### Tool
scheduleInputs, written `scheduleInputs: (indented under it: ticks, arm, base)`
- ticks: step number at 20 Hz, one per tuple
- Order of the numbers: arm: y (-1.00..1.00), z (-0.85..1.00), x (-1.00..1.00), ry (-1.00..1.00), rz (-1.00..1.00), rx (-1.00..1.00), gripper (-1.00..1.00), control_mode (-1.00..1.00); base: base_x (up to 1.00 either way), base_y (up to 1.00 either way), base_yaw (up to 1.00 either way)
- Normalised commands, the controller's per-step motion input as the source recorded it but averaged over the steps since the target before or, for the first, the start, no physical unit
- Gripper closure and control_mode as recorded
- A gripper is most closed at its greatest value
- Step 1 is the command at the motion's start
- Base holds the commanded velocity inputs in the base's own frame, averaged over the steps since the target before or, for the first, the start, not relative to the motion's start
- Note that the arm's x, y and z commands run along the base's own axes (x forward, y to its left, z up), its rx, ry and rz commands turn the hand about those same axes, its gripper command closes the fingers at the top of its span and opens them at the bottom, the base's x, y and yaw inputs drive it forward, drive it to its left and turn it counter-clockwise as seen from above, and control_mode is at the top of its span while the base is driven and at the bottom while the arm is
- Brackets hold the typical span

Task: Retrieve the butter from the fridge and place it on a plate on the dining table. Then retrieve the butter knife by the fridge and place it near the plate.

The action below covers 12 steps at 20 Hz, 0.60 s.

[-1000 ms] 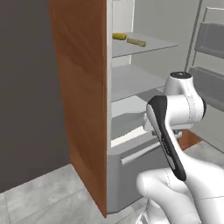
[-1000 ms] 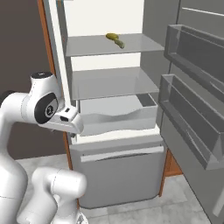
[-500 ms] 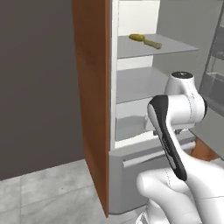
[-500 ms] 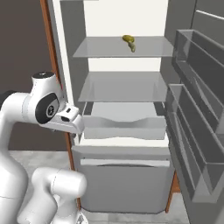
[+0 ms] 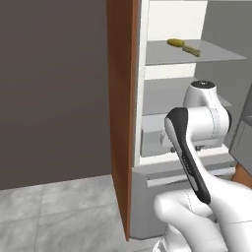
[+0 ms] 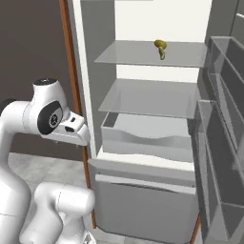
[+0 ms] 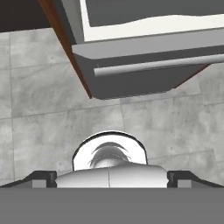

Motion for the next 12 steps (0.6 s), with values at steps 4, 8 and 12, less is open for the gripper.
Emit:
scheduleInputs:
  ticks: [4, 8, 12]
  arm:
    - [0.0, 0.0, 0.0, 0.0, 0.0, 0.0, -1.0, 1.0]
    - [0.0, 0.0, 0.0, 0.0, 0.0, 0.0, -1.0, 1.0]
    - [0.0, 0.0, 0.0, 0.0, 0.0, 0.0, -1.0, 1.0]
  base:
    - [0.19, -0.54, -0.01]
    - [0.13, -0.51, -0.12]
    - [0.14, -0.16, -0.13]
